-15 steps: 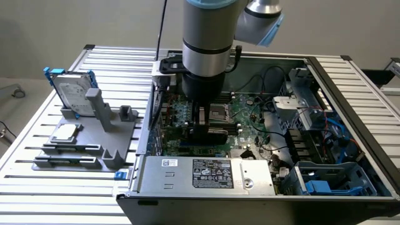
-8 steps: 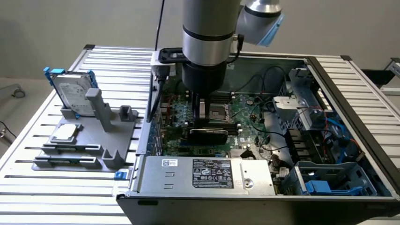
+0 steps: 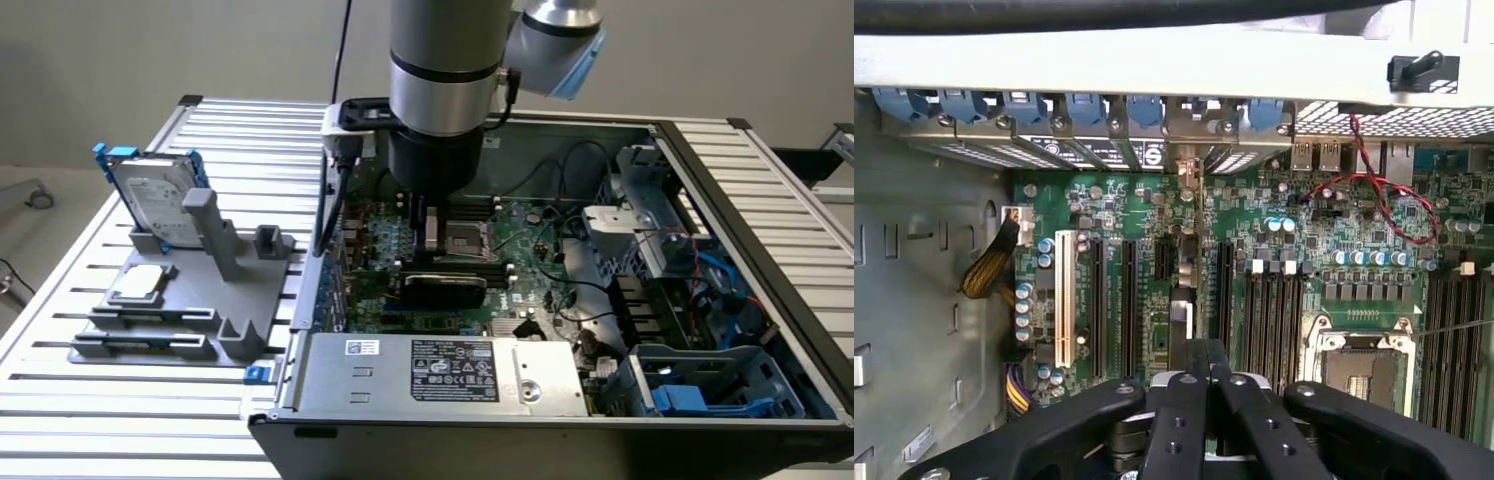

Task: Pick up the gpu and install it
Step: 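Insert the gpu into the slot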

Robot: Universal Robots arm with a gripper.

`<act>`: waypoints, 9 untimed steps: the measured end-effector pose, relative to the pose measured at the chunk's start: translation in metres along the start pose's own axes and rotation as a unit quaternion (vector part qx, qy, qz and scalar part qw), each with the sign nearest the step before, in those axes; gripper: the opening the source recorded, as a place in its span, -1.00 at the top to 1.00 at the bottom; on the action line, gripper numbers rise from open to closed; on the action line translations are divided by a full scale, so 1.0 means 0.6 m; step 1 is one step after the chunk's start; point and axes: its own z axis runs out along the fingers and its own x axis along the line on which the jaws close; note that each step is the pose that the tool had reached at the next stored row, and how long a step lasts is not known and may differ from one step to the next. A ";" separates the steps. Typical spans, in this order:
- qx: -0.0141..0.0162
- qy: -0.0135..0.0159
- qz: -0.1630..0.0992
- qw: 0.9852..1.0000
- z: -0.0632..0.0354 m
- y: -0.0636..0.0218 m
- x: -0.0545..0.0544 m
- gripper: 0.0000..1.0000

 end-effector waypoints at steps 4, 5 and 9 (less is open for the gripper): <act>0.001 0.000 0.000 1.000 0.005 0.000 -0.001 0.79; 0.002 0.000 0.000 1.000 0.007 0.000 -0.001 0.79; 0.005 0.000 0.000 1.000 0.017 0.000 -0.001 0.79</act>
